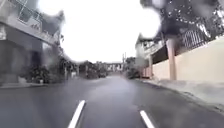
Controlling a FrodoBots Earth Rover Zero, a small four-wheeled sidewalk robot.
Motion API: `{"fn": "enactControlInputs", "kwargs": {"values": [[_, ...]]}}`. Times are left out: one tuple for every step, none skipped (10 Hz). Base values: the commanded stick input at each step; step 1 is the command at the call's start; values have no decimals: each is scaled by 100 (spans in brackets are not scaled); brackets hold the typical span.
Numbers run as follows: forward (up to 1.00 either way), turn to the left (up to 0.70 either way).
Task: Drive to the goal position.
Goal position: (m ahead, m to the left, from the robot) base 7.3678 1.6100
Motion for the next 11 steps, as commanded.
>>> {"fn": "enactControlInputs", "kwargs": {"values": [[100, -37], [100, -31], [100, -39], [100, -31], [100, -40], [100, -40], [100, -40], [100, -40], [100, -36], [100, -14], [100, 0]]}}
